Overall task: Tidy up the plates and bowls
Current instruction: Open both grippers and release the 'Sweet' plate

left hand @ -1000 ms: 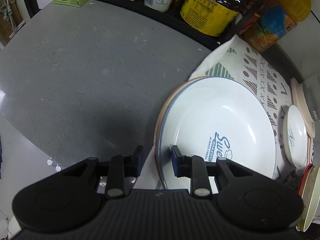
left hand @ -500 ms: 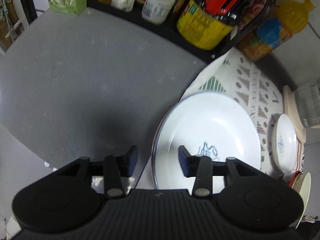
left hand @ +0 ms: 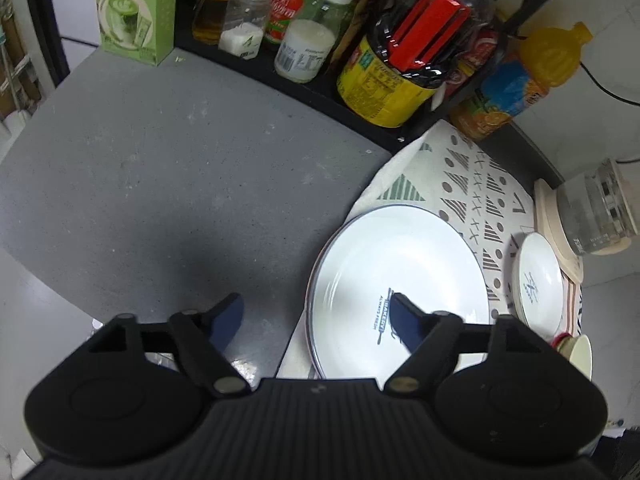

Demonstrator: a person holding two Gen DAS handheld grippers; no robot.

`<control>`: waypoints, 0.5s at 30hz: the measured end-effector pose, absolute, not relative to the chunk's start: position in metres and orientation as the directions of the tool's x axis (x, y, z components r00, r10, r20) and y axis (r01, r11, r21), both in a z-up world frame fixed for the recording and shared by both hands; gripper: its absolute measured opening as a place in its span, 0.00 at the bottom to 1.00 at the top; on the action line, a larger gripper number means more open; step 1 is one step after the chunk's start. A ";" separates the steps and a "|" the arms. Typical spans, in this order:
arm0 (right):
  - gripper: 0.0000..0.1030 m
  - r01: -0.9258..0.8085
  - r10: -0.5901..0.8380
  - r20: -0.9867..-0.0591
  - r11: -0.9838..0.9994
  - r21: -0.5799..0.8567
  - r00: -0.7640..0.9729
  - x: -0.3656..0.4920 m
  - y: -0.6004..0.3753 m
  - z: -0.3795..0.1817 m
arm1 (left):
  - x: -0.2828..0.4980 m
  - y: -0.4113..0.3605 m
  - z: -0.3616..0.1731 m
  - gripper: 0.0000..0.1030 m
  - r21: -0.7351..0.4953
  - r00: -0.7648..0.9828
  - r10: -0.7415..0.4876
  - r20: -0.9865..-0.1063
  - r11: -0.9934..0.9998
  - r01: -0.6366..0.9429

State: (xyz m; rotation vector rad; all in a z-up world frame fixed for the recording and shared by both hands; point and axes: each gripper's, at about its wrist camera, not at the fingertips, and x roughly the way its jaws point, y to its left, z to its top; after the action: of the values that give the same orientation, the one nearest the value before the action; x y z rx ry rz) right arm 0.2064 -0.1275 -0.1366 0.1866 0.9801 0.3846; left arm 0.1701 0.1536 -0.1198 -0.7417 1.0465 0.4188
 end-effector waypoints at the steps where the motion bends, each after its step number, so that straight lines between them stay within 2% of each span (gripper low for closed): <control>1: 0.89 -0.230 0.397 -0.767 0.918 0.324 0.503 0.203 -0.127 -0.134 | 0.168 0.152 -0.118 0.80 -0.351 0.461 -0.031 -0.887 0.696 -0.627; 8: 0.96 -0.186 0.378 -0.744 0.925 0.331 0.551 0.185 -0.135 -0.113 | 0.158 0.147 -0.104 0.81 -0.367 0.478 -0.062 -0.876 0.728 -0.579; 15: 0.98 -0.170 0.350 -0.731 0.935 0.311 0.586 0.177 -0.146 -0.098 | 0.161 0.137 -0.092 0.81 -0.387 0.496 -0.087 -0.864 0.745 -0.543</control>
State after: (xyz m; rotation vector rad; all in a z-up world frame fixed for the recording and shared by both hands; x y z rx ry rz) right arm 0.1771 -0.1462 -0.0979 0.2168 0.8964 0.3059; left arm 0.1611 0.1374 -0.0923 -0.7018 1.0319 0.3051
